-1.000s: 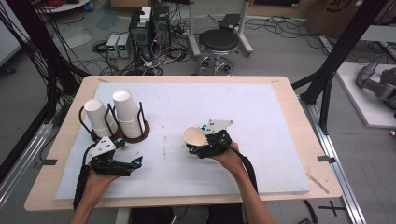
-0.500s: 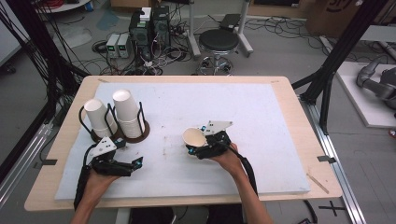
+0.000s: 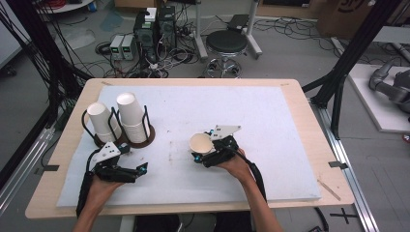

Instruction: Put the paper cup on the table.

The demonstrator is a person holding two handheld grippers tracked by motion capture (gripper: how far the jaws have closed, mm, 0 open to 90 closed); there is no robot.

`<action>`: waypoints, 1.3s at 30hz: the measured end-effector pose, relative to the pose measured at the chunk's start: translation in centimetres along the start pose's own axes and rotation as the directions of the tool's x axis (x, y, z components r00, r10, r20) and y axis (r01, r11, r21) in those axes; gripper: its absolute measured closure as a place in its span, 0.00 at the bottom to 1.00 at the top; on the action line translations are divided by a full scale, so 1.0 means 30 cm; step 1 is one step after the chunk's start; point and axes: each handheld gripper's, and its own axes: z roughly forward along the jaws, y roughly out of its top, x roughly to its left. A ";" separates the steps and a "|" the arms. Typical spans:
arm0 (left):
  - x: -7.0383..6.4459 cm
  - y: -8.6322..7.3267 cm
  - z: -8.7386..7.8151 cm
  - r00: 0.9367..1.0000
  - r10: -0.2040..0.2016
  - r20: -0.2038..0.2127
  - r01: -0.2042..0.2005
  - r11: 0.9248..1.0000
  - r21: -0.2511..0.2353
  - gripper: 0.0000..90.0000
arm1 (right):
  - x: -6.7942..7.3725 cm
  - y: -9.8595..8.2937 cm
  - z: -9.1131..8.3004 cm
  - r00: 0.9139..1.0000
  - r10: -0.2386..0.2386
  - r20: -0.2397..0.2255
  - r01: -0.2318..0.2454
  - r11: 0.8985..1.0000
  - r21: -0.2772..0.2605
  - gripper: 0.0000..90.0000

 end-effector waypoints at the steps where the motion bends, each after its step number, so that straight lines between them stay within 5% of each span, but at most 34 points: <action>1: 0.000 0.000 0.000 1.000 -0.001 0.001 0.001 1.000 -0.001 0.02 | 0.001 0.001 -0.002 1.000 0.005 0.004 -0.005 1.000 -0.003 0.15; 21: 0.000 0.000 -0.001 1.000 -0.003 -0.001 0.003 1.000 -0.001 0.02 | 0.000 0.016 -0.063 1.000 0.009 -0.014 -0.011 0.997 -0.082 0.14; 39: 0.005 -0.002 -0.009 1.000 -0.006 -0.011 0.006 1.000 -0.003 0.02 | -0.030 -0.004 -0.213 0.999 0.038 0.031 -0.033 0.987 -0.154 0.14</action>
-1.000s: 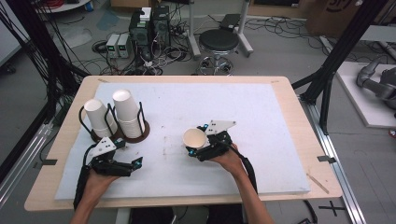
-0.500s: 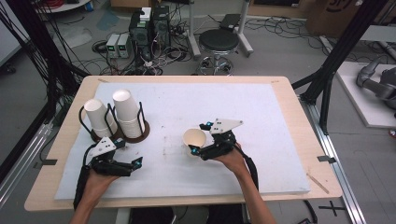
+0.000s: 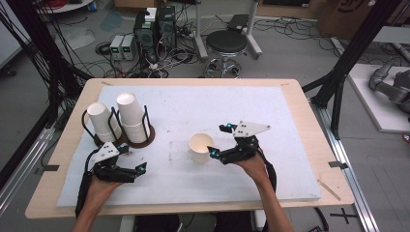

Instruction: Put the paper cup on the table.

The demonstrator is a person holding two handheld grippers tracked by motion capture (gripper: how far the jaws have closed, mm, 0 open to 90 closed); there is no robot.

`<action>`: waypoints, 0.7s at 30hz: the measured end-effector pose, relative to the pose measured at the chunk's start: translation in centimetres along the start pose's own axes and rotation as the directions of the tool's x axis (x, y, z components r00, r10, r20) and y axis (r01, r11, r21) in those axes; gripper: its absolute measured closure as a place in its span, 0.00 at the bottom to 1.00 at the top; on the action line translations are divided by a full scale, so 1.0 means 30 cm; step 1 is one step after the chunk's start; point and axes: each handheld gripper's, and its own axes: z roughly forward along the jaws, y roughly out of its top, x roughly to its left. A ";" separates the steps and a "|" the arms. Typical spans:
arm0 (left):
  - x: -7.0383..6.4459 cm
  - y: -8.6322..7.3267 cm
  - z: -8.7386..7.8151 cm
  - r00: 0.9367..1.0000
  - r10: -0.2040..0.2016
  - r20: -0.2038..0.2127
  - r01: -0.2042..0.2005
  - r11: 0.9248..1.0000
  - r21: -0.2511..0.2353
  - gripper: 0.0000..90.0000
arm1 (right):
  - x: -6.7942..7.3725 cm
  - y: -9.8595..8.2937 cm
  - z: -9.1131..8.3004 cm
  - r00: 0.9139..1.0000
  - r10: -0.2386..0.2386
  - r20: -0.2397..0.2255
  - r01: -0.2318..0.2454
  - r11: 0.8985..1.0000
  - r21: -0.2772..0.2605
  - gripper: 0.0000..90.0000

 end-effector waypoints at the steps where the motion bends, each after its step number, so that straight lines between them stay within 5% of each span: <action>1: 0.000 0.000 -0.001 1.000 0.002 0.000 -0.002 1.000 0.000 0.02 | -0.002 -0.003 -0.007 1.000 0.003 0.003 -0.003 1.000 -0.003 0.14; 21: 0.002 -0.005 0.000 1.000 -0.005 -0.022 0.005 1.000 -0.013 0.02 | -0.050 -0.132 -0.160 0.987 0.110 0.119 -0.110 0.994 -0.003 0.15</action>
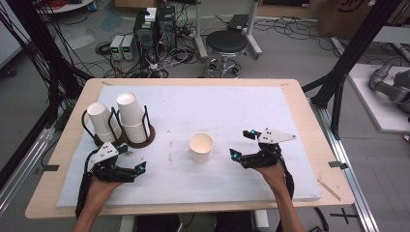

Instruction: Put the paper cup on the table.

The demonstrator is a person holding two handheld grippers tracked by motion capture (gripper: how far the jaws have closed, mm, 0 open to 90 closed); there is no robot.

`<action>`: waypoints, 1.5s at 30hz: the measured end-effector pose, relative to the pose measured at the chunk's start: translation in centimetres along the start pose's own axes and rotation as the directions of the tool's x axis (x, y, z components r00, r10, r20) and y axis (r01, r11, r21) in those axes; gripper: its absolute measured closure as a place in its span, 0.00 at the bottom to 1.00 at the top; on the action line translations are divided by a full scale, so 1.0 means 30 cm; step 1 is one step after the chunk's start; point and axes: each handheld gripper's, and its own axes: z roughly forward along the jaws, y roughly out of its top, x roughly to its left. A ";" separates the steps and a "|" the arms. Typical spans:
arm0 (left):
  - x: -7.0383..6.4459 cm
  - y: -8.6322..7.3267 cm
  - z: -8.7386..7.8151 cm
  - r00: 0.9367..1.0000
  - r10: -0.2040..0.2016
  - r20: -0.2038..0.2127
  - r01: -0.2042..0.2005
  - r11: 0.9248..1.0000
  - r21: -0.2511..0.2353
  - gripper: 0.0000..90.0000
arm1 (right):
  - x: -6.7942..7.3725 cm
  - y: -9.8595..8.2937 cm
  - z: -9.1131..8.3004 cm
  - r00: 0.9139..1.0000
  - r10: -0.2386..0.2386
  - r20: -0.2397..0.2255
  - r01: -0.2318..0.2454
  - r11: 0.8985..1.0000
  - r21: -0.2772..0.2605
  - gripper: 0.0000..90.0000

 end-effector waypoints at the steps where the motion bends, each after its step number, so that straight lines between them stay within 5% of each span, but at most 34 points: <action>1: 0.001 0.000 0.001 1.000 0.000 0.001 0.000 1.000 -0.003 0.02 | -0.005 -0.006 -0.003 1.000 -0.001 0.008 0.001 1.000 0.003 0.15; 20: 0.013 -0.009 -0.005 1.000 -0.012 -0.010 0.012 1.000 -0.015 0.02 | -0.043 -0.097 -0.024 0.995 0.082 0.048 -0.085 0.995 0.058 0.15; 45: 0.025 -0.009 -0.012 0.999 -0.029 -0.016 0.029 0.999 -0.031 0.02 | -0.056 -0.131 -0.036 0.991 0.113 0.077 -0.119 0.990 0.076 0.15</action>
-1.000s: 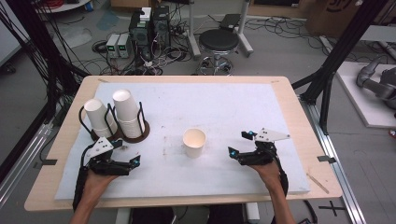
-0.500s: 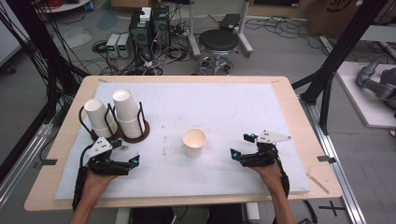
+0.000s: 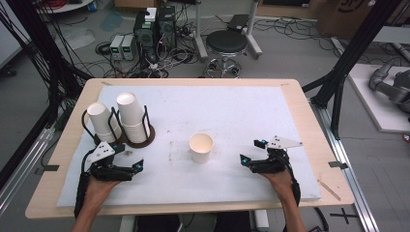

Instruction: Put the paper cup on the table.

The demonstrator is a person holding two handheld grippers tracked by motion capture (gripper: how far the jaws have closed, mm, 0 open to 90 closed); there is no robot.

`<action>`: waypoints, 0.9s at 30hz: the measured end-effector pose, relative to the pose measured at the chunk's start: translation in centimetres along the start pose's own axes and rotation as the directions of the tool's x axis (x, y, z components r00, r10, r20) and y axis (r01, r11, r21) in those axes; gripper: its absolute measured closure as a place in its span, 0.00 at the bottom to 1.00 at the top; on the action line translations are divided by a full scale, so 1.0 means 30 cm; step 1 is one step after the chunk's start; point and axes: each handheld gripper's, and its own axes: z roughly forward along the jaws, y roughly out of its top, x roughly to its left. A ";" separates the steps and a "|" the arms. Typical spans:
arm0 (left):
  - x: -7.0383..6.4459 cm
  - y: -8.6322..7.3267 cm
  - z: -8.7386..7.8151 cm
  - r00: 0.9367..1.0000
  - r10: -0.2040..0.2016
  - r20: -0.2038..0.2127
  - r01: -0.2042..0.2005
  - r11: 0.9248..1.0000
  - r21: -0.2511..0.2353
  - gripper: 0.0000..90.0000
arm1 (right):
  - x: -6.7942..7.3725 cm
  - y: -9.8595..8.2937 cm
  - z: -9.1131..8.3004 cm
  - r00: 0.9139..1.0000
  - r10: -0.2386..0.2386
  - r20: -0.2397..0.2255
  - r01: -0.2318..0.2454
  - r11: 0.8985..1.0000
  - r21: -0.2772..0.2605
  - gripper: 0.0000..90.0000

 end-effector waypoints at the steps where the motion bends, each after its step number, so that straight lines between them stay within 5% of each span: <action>1: 0.001 0.000 0.000 1.000 -0.001 0.001 0.001 1.000 -0.001 0.02 | -0.001 -0.001 0.000 1.000 -0.001 0.002 0.001 1.000 0.001 0.15; 27: 0.000 -0.006 0.004 1.000 0.004 0.000 -0.004 1.000 0.006 0.02 | -0.007 -0.009 -0.002 1.000 0.013 0.011 -0.013 1.000 0.004 0.15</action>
